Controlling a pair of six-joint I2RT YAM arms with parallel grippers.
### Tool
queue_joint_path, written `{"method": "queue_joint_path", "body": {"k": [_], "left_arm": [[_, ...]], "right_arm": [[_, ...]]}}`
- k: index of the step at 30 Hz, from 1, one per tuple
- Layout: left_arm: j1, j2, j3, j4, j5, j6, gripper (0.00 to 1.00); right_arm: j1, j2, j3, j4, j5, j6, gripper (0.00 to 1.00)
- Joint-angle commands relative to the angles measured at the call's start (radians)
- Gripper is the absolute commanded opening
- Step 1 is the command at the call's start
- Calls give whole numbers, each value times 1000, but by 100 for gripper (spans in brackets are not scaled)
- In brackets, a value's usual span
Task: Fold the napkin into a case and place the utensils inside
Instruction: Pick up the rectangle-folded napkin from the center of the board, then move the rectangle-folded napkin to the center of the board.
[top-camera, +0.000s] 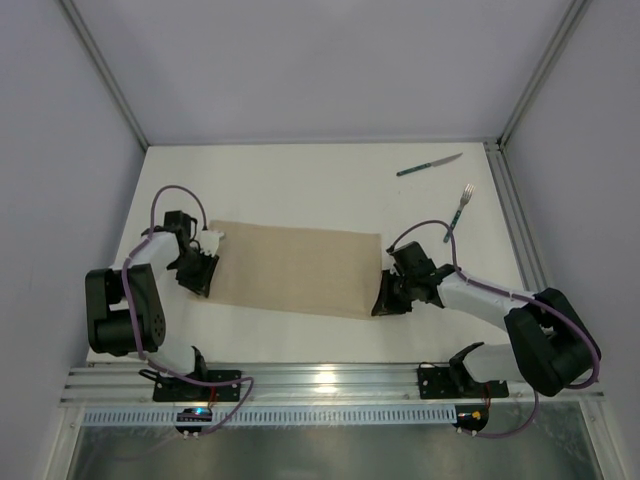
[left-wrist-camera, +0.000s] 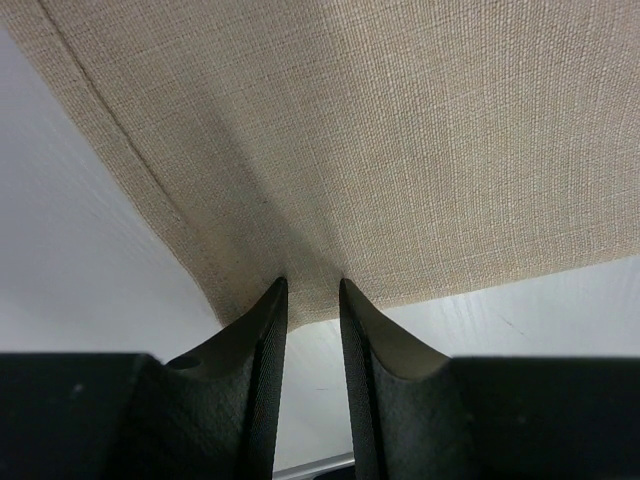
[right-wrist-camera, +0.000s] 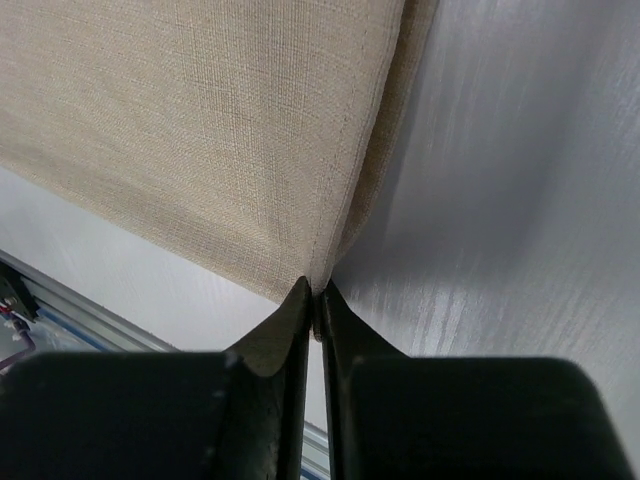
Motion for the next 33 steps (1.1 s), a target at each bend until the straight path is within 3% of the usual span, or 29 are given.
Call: {"method": "queue_joint_path", "body": {"k": [1,4,11,19,25,33], "left_arm": [[4,-40,6,20,32,24,30],[4,-75,29,-14,74,27,32],[41,-166,102,-96,86,-5,59],[38,122,262,70,38,-161,64],[-22,282,354,105,-74,-178,60],[-51,394,395,136,-59,-190,28]], "right_arm": [[-4,22,-19,-19,55,-11,6],[-4,6,10,-45,69,-23,4],[-41,-15,44,-79,95,-83,4],[-80,45,80,-32,80,-135,4],[-93,77,96,14,75,-140,4],[-155,151,127,42,63,-187,4]]}}
